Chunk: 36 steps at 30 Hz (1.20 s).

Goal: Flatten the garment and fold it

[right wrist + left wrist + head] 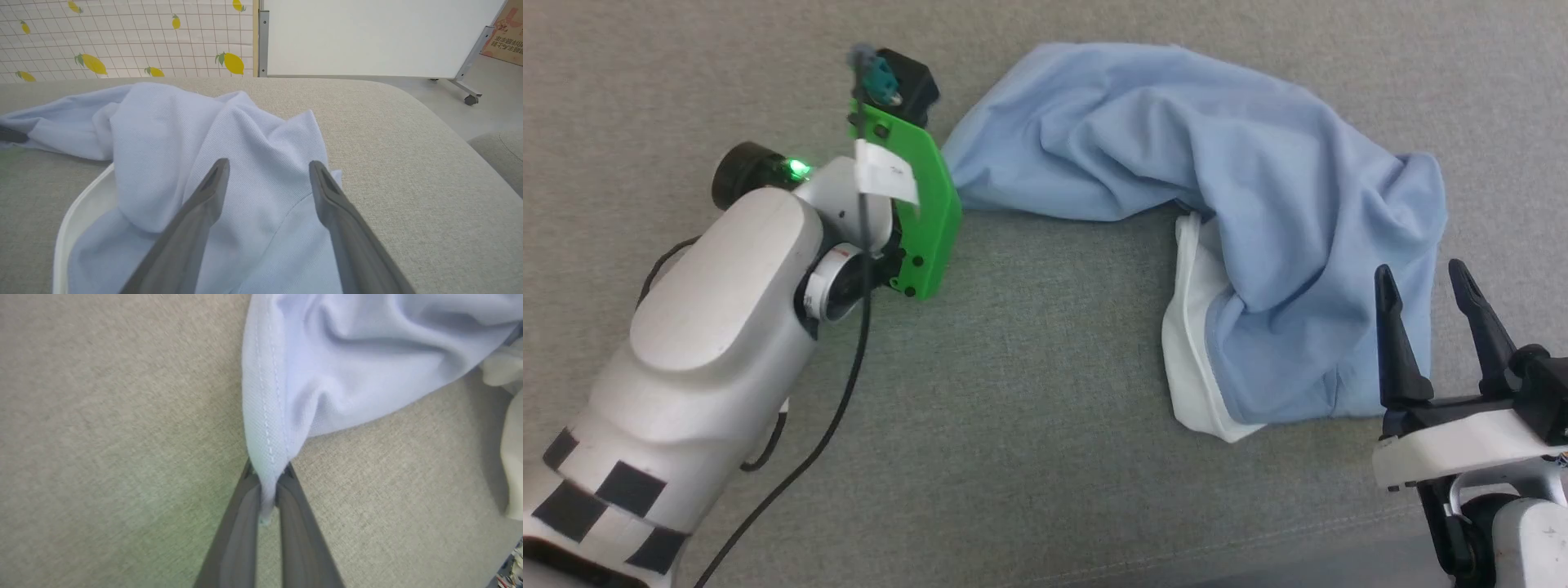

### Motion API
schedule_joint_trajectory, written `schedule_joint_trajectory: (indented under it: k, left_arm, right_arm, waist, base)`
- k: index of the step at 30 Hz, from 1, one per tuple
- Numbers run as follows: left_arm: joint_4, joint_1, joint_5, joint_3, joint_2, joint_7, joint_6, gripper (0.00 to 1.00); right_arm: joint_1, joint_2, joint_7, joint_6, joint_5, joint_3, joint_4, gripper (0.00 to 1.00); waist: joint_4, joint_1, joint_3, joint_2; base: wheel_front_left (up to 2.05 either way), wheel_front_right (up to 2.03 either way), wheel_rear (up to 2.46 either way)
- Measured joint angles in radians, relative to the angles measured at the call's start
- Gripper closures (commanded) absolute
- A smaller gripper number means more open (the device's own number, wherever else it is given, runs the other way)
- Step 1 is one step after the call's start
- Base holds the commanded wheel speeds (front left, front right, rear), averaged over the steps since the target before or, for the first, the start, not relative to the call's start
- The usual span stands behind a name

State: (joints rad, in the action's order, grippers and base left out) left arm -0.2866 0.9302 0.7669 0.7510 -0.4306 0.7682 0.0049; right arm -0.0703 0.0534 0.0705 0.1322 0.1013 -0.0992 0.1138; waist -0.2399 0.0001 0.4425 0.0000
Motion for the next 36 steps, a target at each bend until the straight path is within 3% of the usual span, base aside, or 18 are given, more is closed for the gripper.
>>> schedule_joint_trajectory:
  k: [6,11,15,22,27,36]
  left_arm:
    - [0.103,-0.094,-0.002,-0.082,-0.031,-0.189,0.054,1.0]
    - [0.264,-0.204,0.0,-0.185,-0.091,-0.318,0.138,1.0]
    - [0.409,-0.232,0.006,-0.275,-0.144,-0.365,0.198,1.0]
    - [0.583,-0.159,-0.039,-0.389,-0.23,-0.382,0.261,1.0]
    - [0.535,-0.077,-0.063,-0.373,-0.253,-0.337,0.253,1.0]
    - [0.193,0.014,-0.13,-0.242,-0.264,-0.286,0.123,1.0]
  right_arm:
    - [0.001,0.0,-0.025,0.0,-0.019,-0.012,0.0,0.0]
    - [0.017,0.001,-0.055,0.0,-0.026,-0.016,0.007,0.0]
    - [0.03,0.003,-0.077,0.0,-0.026,-0.01,0.019,0.0]
    - [0.031,0.002,-0.087,0.0,-0.021,0.019,0.024,0.0]
    - [0.029,0.002,-0.074,0.0,-0.019,0.036,0.016,0.0]
    - [-0.012,0.0,-0.016,0.0,0.015,0.058,-0.017,0.0]
  waist:
    - [0.03,0.0,-0.071,0.0]
    - [0.066,0.0,-0.145,0.0]
    - [0.1,-0.0002,-0.197,0.0]
    - [0.137,-0.0002,-0.249,-0.0001]
    - [0.122,-0.0002,-0.238,0.0]
    - [0.047,-0.0002,-0.153,0.0]
  base:
    - [0.0,0.0,0.0]
    - [0.0,0.0,0.0]
    - [0.0,0.0,0.0]
    - [0.0,0.0,0.0]
    - [0.0,0.0,0.0]
    - [0.0,0.0,0.0]
